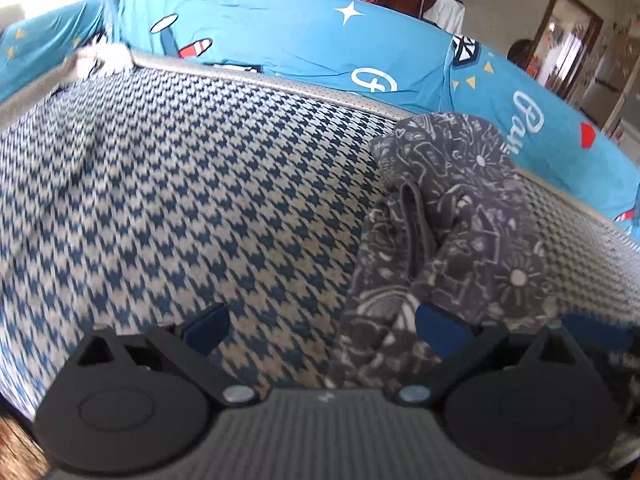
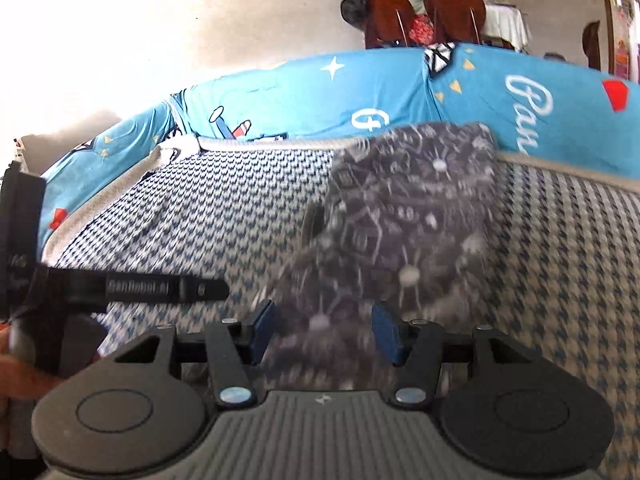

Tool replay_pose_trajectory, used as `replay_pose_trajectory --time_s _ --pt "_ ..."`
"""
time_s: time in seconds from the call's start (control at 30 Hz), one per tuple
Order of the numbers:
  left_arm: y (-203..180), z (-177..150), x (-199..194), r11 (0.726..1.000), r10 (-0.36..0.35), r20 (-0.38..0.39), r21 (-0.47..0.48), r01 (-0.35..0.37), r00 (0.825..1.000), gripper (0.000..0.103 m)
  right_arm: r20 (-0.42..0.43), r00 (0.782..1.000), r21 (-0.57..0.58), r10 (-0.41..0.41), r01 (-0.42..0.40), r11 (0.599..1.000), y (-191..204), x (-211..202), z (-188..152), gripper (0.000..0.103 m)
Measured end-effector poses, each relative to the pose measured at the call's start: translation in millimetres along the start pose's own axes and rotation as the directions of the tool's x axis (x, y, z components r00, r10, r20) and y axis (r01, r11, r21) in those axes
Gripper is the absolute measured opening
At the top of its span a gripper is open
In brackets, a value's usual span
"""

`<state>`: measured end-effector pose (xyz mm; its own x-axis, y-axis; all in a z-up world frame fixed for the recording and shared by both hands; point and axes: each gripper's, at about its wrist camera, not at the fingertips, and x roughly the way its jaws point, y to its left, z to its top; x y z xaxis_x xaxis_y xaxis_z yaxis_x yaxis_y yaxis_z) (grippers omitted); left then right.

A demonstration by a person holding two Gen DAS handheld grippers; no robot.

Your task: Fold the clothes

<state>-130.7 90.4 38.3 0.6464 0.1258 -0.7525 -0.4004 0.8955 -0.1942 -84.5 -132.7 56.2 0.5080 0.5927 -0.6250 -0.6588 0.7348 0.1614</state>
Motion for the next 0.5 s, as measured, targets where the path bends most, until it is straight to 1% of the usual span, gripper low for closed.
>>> replay_pose_trajectory --time_s 0.2,0.33,0.4,0.43,0.5 --pt "-5.1 16.2 20.4 0.999 -0.009 -0.028 0.053 0.011 1.0 0.103 0.033 0.999 -0.017 -0.021 0.022 1.0 -6.0 38.2 26.5 0.052" --pt "-6.3 26.2 39.2 0.998 -0.036 -0.069 0.041 0.039 0.997 0.103 0.033 0.999 -0.036 -0.036 0.037 0.999 -10.6 60.8 41.1 0.05" --pt "-5.4 30.6 48.6 0.998 -0.043 -0.092 0.032 0.046 0.995 0.103 0.019 0.999 -0.038 -0.042 0.042 0.998 -13.0 71.8 45.3 0.049" --pt "-5.4 32.4 52.9 0.998 -0.04 -0.101 0.034 0.044 0.994 0.103 0.006 0.999 -0.038 -0.039 0.04 0.998 -14.4 77.8 47.1 0.047" --pt "-6.1 35.2 60.4 0.998 -0.02 -0.111 0.056 0.026 0.994 0.103 -0.024 0.999 -0.036 -0.039 0.038 0.999 -17.3 90.3 49.6 0.045"
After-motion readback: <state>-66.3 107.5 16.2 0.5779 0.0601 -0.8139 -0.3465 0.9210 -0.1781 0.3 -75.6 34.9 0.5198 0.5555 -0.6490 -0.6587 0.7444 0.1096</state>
